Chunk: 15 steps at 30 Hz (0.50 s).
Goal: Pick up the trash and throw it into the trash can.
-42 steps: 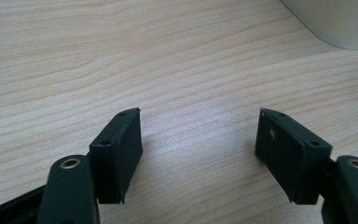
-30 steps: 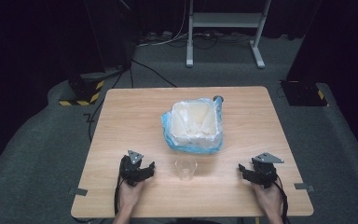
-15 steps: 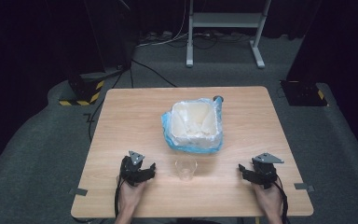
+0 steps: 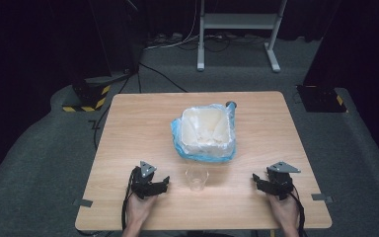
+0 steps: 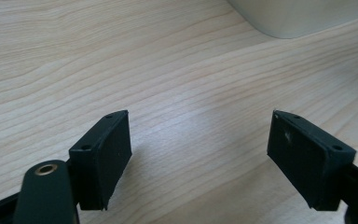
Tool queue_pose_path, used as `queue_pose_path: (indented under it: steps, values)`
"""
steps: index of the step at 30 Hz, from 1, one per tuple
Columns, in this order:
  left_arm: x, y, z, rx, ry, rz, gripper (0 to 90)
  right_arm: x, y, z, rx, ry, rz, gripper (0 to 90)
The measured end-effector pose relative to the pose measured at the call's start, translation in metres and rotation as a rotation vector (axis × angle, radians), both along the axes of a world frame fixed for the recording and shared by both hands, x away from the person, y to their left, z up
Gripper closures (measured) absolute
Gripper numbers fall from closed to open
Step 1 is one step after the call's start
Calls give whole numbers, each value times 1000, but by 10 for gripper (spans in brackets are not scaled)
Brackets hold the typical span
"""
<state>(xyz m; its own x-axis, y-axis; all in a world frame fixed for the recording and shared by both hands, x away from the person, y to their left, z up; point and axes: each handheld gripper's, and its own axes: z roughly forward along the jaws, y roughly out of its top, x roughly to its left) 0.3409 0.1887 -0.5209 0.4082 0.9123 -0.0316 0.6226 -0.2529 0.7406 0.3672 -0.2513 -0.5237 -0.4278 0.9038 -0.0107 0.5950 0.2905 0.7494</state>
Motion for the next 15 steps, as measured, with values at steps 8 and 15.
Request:
queue_pose_path:
  steps: [8, 15]
  values:
    - [-2, -5, 3, -1, 29, -37, 188, 0, 0, 0, 0, 0, 0, 349]
    - [-6, -8, 11, -21, 0, -58, 215, 0, 0, 0, 0, 0, 0, 349]
